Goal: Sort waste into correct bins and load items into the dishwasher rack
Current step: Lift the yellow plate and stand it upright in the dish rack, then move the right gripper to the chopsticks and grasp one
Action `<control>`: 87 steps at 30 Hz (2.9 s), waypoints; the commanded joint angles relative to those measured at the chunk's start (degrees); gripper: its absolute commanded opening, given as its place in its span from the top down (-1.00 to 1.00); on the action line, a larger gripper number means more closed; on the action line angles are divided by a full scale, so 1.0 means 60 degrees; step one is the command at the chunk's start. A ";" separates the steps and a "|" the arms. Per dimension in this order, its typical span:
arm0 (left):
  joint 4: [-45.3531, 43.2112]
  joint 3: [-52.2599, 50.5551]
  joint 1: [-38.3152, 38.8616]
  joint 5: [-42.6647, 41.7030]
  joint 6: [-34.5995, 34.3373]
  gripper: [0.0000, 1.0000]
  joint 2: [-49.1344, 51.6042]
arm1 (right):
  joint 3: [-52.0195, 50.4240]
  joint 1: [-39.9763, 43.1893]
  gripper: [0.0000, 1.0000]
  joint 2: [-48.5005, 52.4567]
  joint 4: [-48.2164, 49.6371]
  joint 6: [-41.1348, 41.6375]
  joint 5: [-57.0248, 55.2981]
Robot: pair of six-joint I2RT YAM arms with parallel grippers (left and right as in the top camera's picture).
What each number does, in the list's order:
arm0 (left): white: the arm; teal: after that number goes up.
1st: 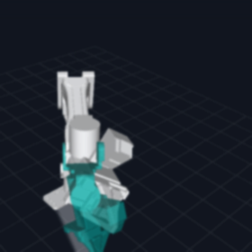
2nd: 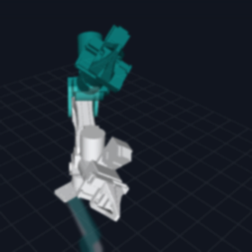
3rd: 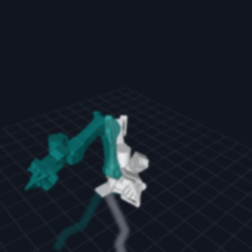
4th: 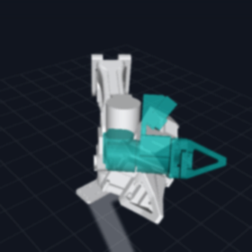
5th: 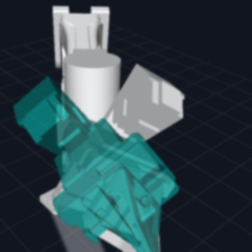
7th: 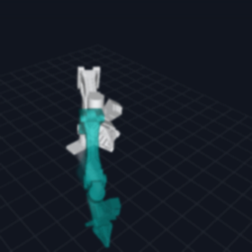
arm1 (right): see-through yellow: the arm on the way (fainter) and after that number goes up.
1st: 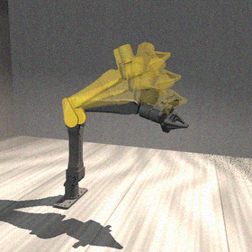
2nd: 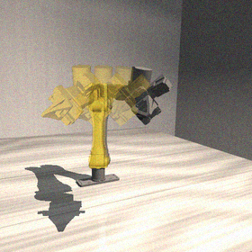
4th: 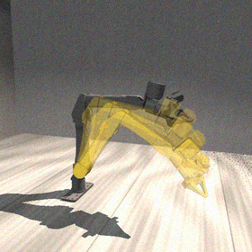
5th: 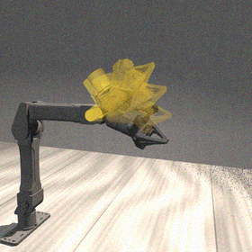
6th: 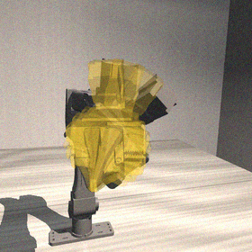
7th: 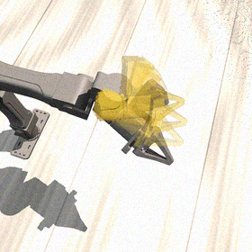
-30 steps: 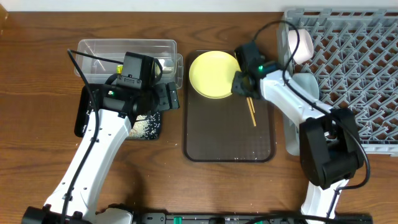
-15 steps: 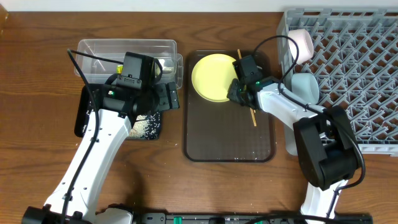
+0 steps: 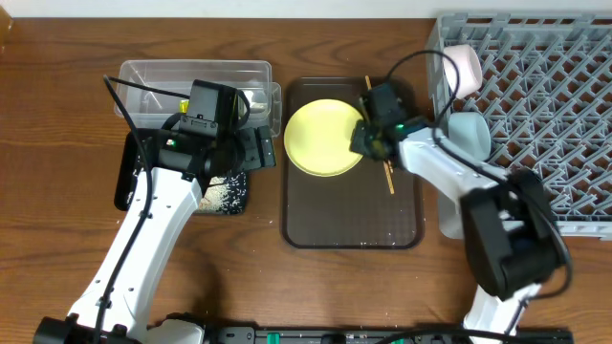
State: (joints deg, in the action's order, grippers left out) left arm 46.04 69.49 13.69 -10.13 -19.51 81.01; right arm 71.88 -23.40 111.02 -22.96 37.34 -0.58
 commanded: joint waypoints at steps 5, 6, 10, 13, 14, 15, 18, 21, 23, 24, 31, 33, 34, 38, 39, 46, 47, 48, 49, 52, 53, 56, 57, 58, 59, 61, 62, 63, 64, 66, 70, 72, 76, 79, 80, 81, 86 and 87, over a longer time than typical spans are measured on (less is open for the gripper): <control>-0.0004 0.0007 -0.0029 0.0058 -0.0007 -0.82 0.0058 | 0.0372 0.1177 0.98 -0.3705 -0.0015 -0.2809 -0.1723; -0.0004 0.0007 -0.0029 0.0058 -0.0007 -0.82 0.0058 | 0.0372 0.1348 0.98 -0.4098 -0.0047 -0.2922 -0.2248; -0.0004 0.0007 -0.0029 0.0058 -0.0007 -0.82 0.0058 | 0.0368 0.2171 0.98 -0.5497 -0.0197 -0.4885 -0.4819; -0.0004 0.0007 -0.0029 0.0058 -0.0007 -0.82 0.0058 | 0.0368 0.2703 0.97 -0.5763 -0.0208 -0.5949 -0.6841; -0.0004 0.0007 -0.0029 0.0058 -0.0007 -0.82 0.0058 | 0.0368 0.2878 0.98 -0.5748 -0.0182 -0.6255 -0.7377; -0.0004 0.0007 -0.0029 0.0058 -0.0007 -0.82 0.0058 | 0.0361 0.3042 0.98 -0.5683 -0.0160 -0.6506 -0.7705; -0.0004 0.0007 -0.0029 0.0058 -0.0007 -0.83 0.0058 | 0.0361 0.3650 0.97 -0.5257 0.0044 -0.7162 -0.8167; -0.0004 0.0007 -0.0029 0.0058 -0.0007 -0.84 0.0058 | 0.0361 0.4240 0.97 -0.4619 0.0630 -0.7661 -0.8196; -0.0004 0.0007 -0.0029 0.0058 -0.0007 -0.83 0.0058 | 0.0357 0.4564 0.97 -0.4120 0.1180 -0.8160 -0.8193; -0.0004 0.0007 -0.0029 0.0058 -0.0007 -0.83 0.0058 | 0.0361 0.4670 0.98 -0.3905 0.1439 -0.8426 -0.8193; -0.0004 0.0007 -0.0029 0.0058 -0.0007 -0.83 0.0058 | 0.0361 0.4921 0.98 -0.2393 0.3399 -0.9956 -0.8134; -0.0004 0.0007 -0.0029 0.0058 -0.0004 -0.83 0.0058 | 0.0361 0.4914 0.98 -0.2029 0.3752 -0.9959 -0.7989; -0.0004 0.0007 -0.0029 0.0058 -0.0007 -0.83 0.0058 | 0.0361 0.4914 0.98 -0.1840 0.3931 -1.0000 -0.7927; -0.0004 0.0007 -0.0029 0.0058 -0.0004 -0.83 0.0058 | 0.0361 0.4867 0.98 -0.1151 0.4444 -1.0021 -0.7614; -0.0004 0.0007 -0.0029 0.0058 -0.0007 -0.83 0.0058 | 0.0361 0.4834 0.98 -0.1020 0.4477 -1.0021 -0.7519; -0.0004 0.0007 -0.0029 0.0058 -0.0004 -0.83 0.0058 | 0.0361 0.4382 0.74 -0.0444 0.4353 -0.9919 -0.7326; -0.0004 0.0007 -0.0029 0.0058 -0.0004 -0.83 0.0058 | 0.0361 0.4324 0.44 -0.0444 0.4324 -0.9715 -0.7322; 0.0000 0.0007 -0.0029 0.0058 -0.0007 -0.83 0.0058 | 0.0361 0.4280 0.21 -0.0448 0.4306 -0.9541 -0.7318; -0.0004 0.0007 -0.0029 0.0058 -0.0007 -0.83 0.0058 | 0.0361 0.4233 -0.01 -0.0455 0.4251 -0.9311 -0.7318; -0.0004 0.0007 -0.0029 0.0058 -0.0004 -0.83 0.0058 | 0.0361 0.4156 -0.38 -0.0634 0.3778 -0.8980 -0.6889; -0.0004 0.0007 -0.0029 0.0058 -0.0004 -0.83 0.0058 | 0.0361 0.4153 -0.47 -0.0743 0.3526 -0.8932 -0.6564; -0.0004 0.0007 -0.0029 0.0058 -0.0007 -0.83 0.0058 | 0.0364 0.4153 -0.73 -0.1322 0.2550 -0.8382 -0.5464; -0.0004 0.0007 -0.0029 0.0058 -0.0007 -0.83 0.0058 | 0.0364 0.4153 -0.98 -0.1588 0.2182 -0.8054 -0.5053; -0.0004 0.0007 -0.0029 0.0058 -0.0007 -0.83 0.0058 | 0.0364 0.4135 -0.98 -0.1989 0.1716 -0.7566 -0.4532; -0.0004 0.0007 -0.0029 0.0058 -0.0007 -0.83 0.0058 | 0.0364 0.4131 -0.98 -0.2226 0.1464 -0.7216 -0.4222; -0.0004 0.0007 -0.0029 0.0058 -0.0007 -0.83 0.0058 | 0.0364 0.4105 -0.99 -0.2892 0.0896 -0.6105 -0.3333; -0.0004 0.0007 -0.0029 0.0058 -0.0007 -0.83 0.0058 | 0.0364 0.4080 -0.99 -0.3242 0.0630 -0.5552 -0.2783; -0.0004 0.0007 -0.0029 0.0058 -0.0007 -0.83 0.0058 | 0.0364 0.4073 -0.99 -0.3595 0.0415 -0.5020 -0.2142; -0.0004 0.0007 -0.0029 0.0058 -0.0007 -0.82 0.0058 | 0.0364 0.4073 -0.99 -0.3912 0.0208 -0.4572 -0.1388; -0.0004 0.0007 -0.0029 0.0058 -0.0007 -0.83 0.0058 | 0.0361 0.4076 -0.99 -0.4452 -0.0160 -0.3993 0.0222; -0.0004 0.0007 -0.0029 0.0058 -0.0007 -0.83 0.0058 | 0.0361 0.3989 -0.89 -0.4798 -0.0098 -0.3581 0.3315; -0.0004 0.0007 -0.0029 0.0058 -0.0007 -0.83 0.0058 | 0.0361 0.3628 -0.67 -0.4579 0.0131 -0.3581 0.3705; -0.0004 0.0007 -0.0029 0.0058 -0.0007 -0.83 0.0058 | 0.0361 0.2437 -0.46 -0.3829 0.0342 -0.3577 0.2291; -0.0004 0.0007 -0.0029 0.0058 -0.0007 -0.83 0.0058 | 0.0361 0.1424 -0.53 -0.2983 0.0528 -0.3308 0.0714; -0.0004 0.0007 -0.0029 0.0058 -0.0007 -0.83 0.0058 | 0.0364 0.1111 -0.56 -0.2674 0.0590 -0.3257 0.0189; -0.0004 0.0007 -0.0029 0.0058 -0.0007 -0.83 0.0058 | 0.0375 0.0831 -0.59 -0.2368 0.0656 -0.3257 -0.0280; -0.0004 0.0007 -0.0029 0.0058 -0.0007 -0.83 0.0058 | 0.0634 0.0055 -0.55 -0.1056 0.0681 -0.3187 -0.1971; -0.0004 0.0007 -0.0029 0.0058 -0.0007 -0.83 0.0058 | 0.0707 0.0011 -0.50 -0.0831 0.0674 -0.3191 -0.2142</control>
State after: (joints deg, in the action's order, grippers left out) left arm 46.04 69.49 13.69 -10.11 -19.51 81.03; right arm 74.11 -22.76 103.55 -19.00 16.93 -4.36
